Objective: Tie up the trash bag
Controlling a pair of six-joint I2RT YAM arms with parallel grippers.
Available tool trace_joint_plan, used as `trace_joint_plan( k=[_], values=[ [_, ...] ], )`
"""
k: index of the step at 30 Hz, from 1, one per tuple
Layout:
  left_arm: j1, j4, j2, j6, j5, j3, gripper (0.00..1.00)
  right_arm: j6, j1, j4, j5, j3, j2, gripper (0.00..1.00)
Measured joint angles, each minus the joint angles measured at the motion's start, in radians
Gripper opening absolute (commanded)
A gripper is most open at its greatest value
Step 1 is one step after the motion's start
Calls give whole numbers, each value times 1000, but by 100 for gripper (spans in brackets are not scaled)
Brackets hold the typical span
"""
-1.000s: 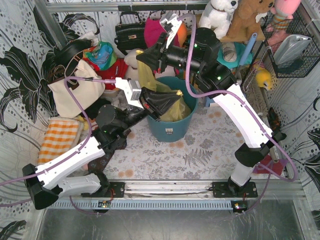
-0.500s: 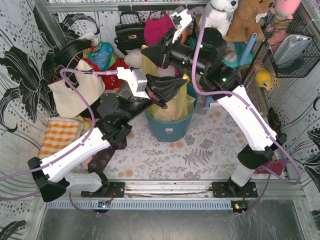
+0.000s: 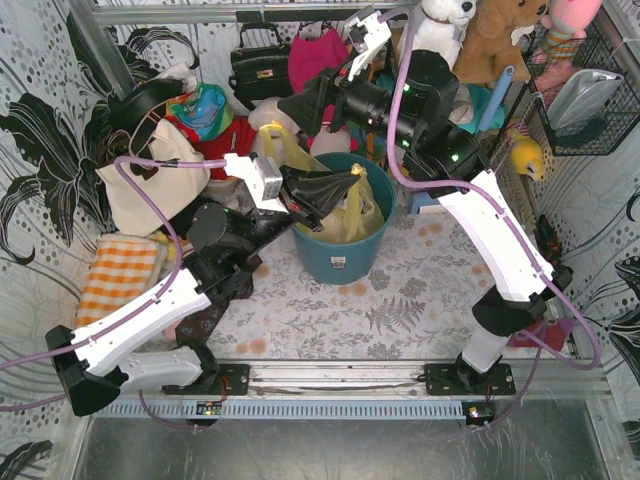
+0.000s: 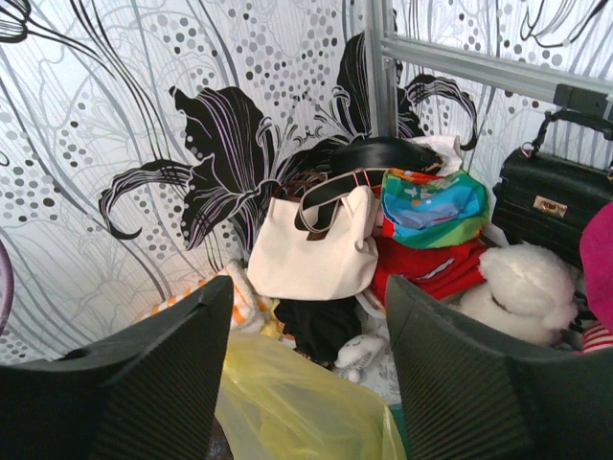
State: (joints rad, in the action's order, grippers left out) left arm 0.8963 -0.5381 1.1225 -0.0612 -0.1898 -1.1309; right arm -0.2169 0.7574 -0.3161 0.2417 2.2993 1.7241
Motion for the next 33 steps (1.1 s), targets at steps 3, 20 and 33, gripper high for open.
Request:
trace_joint_plan(
  k=[3, 20, 33],
  values=[
    [0, 0, -12, -8, 6, 18, 0, 0, 0, -33, -11, 27, 8, 72],
    [0, -8, -42, -31, 14, 75, 0, 44, 61, -209, 113, 210, 113, 69],
    [0, -6, -52, -32, 17, 75, 0, 129, 97, -264, 21, 210, 113, 18]
  ],
)
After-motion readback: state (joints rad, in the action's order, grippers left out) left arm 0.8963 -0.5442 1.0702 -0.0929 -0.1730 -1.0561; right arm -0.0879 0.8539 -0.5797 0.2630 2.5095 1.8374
